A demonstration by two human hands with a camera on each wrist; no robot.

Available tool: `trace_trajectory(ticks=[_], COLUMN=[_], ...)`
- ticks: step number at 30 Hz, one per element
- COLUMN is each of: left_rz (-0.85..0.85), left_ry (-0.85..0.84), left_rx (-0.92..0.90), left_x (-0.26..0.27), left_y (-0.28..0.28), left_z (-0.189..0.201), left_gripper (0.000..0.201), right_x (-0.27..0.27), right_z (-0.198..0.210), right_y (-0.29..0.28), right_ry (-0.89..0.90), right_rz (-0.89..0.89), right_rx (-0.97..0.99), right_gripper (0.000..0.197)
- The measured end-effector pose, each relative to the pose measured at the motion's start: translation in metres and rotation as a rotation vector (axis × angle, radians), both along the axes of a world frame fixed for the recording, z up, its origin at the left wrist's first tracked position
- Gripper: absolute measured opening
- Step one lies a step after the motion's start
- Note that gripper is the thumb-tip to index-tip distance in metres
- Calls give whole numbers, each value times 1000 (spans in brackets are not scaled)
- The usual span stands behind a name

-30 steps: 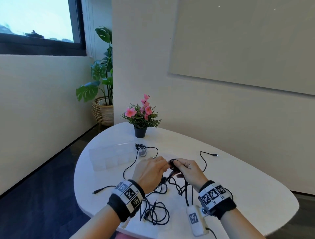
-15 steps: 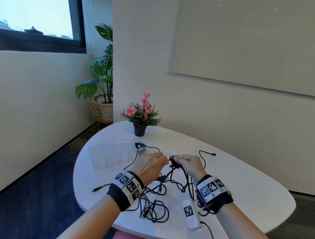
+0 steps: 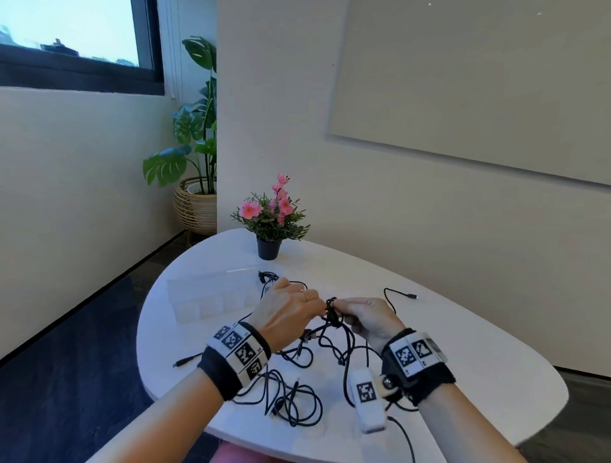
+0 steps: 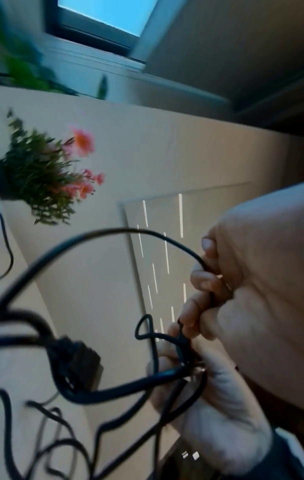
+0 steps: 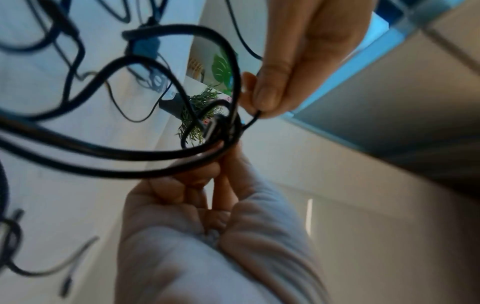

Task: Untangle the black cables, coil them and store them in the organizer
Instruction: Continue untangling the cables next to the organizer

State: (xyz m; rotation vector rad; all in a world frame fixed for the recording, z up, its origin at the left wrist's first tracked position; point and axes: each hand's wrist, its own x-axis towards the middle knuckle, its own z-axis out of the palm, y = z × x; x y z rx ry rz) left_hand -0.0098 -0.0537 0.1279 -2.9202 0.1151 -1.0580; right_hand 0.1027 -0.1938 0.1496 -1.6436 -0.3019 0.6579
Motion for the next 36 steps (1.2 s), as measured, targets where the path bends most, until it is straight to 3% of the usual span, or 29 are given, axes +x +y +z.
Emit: trace_trajectory(ticks=[2, 4, 8, 10, 12, 15, 18, 21, 25, 28, 31, 34, 36], left_rz=[37, 77, 148, 152, 175, 83, -33, 41, 103, 49, 53, 53, 62], left_ry=[-26, -61, -128, -147, -150, -187, -63, 73, 92, 107, 235, 348, 305], left_rx=[-55, -232, -478, -633, -758, -781, -600, -416, -317, -201, -344, -568, -756], left_x=[-4, -8, -8, -4, 3, 7, 1, -4, -4, -3, -5, -1, 8], left_y=[2, -2, -4, -11, -19, -26, -26, -24, -23, -19, -17, -18, -18], left_z=[-1, -2, -4, -3, -2, -3, -7, -14, -12, -13, -7, -1, -2], left_gripper=[24, 26, 29, 23, 12, 22, 24, 36, 27, 27, 50, 65, 66], right_x=[-3, -7, -13, -18, -17, -16, -10, -7, -9, -3, 7, 5, 1], right_z=[-3, -5, -12, -13, -15, -12, -6, 0, 3, 5, 10, 12, 12], right_y=[4, 7, 0, -3, -4, -6, -11, -13, -11, -9, -13, -15, -15], right_ry=[-79, -244, -495, -599, -566, -425, -369, -310, -247, -279, -259, -245, -266], right_rz=[-57, -70, 110, 180, 151, 37, -2, 44, 110, 14, -76, 19, 84], right_rx=[29, 53, -29, -87, -78, 5, 79, 133, 153, 160, 251, 307, 306], right_gripper=[4, 6, 27, 29, 22, 18, 16, 17, 17, 19, 18, 15, 15])
